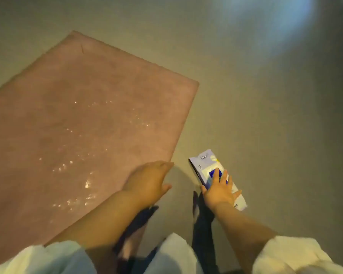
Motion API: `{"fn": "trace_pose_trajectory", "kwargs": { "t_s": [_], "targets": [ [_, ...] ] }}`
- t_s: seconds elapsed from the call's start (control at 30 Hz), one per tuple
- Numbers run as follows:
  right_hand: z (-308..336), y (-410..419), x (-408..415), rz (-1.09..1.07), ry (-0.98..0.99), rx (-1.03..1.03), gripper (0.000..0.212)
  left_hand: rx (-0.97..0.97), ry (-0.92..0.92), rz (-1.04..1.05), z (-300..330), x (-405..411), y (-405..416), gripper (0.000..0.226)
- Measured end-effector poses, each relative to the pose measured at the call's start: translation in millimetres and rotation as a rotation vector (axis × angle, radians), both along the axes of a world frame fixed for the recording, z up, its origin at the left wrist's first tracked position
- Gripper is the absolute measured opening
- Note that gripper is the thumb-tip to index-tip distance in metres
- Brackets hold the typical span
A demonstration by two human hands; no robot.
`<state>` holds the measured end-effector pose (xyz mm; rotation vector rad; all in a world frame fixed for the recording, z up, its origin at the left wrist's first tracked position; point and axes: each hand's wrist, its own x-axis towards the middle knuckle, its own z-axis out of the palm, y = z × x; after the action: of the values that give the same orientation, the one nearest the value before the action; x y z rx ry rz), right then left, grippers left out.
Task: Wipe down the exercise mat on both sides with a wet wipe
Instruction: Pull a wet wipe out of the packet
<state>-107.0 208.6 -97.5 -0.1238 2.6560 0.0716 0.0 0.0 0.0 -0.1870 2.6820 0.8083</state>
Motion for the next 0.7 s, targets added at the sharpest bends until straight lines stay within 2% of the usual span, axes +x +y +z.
{"fn": "trace_pose_trajectory", "kwargs": {
  "t_s": [0.13,0.27,0.37,0.43,0.5,0.57,0.6,0.63,0.7],
  "targets": [
    [-35.1,3.1,-2.7,-0.096,0.037,-0.042,0.073,0.064,-0.082,-0.062,-35.3,4.8,7.5,0.055],
    [-38.9,14.4,-6.6,-0.079,0.141,-0.136,0.064,0.176,-0.171,0.049,-55.2,18.6,20.8,0.057],
    [-26.9,6.3,-0.1,0.058,0.169,-0.155,0.041,0.283,-0.251,0.124,-66.0,27.6,24.1,0.055],
    [-18.6,-13.0,13.7,0.192,0.267,-0.309,0.035,0.339,-0.215,0.213,-66.6,29.6,20.2,0.043],
    [-11.4,-46.5,31.1,0.321,0.311,-0.517,0.033,0.485,-0.153,0.498,-61.9,32.4,7.5,0.034],
    [7.6,-80.2,52.7,0.406,0.413,-0.813,0.024,0.743,-0.101,0.942,-51.3,45.6,-15.5,0.033],
    [15.9,-94.5,65.0,0.528,0.419,-0.920,0.029,0.874,-0.061,1.130,-45.8,57.2,-31.0,0.034],
    [23.4,-110.8,76.6,0.704,0.395,-0.953,0.039,0.997,-0.006,1.256,-40.0,73.7,-47.9,0.036],
    [35.4,-138.2,101.3,0.985,0.278,-1.052,0.051,1.224,0.073,1.358,-28.2,117.2,-82.1,0.050]
  ]
}}
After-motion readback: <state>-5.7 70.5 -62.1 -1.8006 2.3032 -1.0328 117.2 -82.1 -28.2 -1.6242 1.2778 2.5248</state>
